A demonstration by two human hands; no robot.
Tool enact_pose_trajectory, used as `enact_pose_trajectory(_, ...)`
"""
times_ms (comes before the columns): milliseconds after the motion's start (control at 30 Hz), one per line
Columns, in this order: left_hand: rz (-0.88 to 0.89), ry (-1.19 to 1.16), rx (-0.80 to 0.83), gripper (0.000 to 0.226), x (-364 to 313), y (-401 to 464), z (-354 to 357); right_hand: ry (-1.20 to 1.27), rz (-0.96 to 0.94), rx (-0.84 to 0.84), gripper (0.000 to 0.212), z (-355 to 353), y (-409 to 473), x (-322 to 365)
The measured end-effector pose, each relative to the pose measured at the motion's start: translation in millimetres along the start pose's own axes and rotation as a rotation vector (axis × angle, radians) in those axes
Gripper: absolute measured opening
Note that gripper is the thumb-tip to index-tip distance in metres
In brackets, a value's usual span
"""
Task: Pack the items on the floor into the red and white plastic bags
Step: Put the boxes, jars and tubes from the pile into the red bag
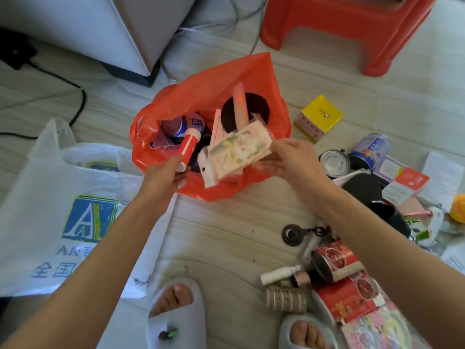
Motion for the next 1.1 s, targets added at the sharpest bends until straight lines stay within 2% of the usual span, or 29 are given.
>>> enact_pose_trajectory(67,0.060,0.028,-0.001,0.017,-9,10,5,0.218,0.065,-0.001,0.019,16,11,7)
enact_pose_trajectory(133,0.117,-0.008,0.052,0.010,-13,14,8,0.423,0.125,0.081,0.020,27,15,7)
enact_pose_trajectory(167,0.130,-0.036,0.078,0.011,-12,13,9,0.483,0.168,0.123,0.022,30,15,3)
enact_pose_trajectory(233,0.138,-0.036,0.109,0.026,-3,11,6,0.454,0.223,0.164,0.015,31,9,-8)
enact_pose_trajectory(300,0.160,0.054,0.108,0.029,10,3,3,0.309,0.224,0.164,0.014,23,2,-22)
enact_pose_trajectory(433,0.281,0.235,0.100,0.027,48,-27,7,-0.228,0.095,0.061,0.019,-24,-14,-50)
enact_pose_trajectory(533,0.346,0.475,0.222,0.024,87,-55,24,-0.555,0.004,-0.044,0.017,-74,-25,-73)
enact_pose_trajectory(700,0.432,0.871,0.508,0.033,139,-81,55,-1.044,-0.121,-0.183,0.020,-136,-51,-99)
enact_pose_trajectory(800,0.522,1.066,0.657,0.036,159,-88,67,-1.264,-0.246,-0.111,0.029,-158,-66,-114)
enact_pose_trajectory(967,0.632,1.398,0.825,0.038,195,-96,73,-1.530,-0.245,0.188,0.079,-173,-83,-147)
enact_pose_trajectory(1033,0.684,1.444,0.833,0.037,199,-97,77,-1.656,-0.303,0.188,0.084,-174,-80,-152)
enact_pose_trajectory(1100,0.703,1.448,0.815,0.035,200,-96,82,-1.732,-0.379,0.131,0.076,-173,-74,-153)
Point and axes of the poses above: each hand's wrist, its own y-axis towards the middle knuckle, its own z-axis out of the palm, x = y × z, the point moved 1 cm from there along y, towards the middle knuckle, and after that the axes turned 2 degrees about -x, right-handed, at the moved point
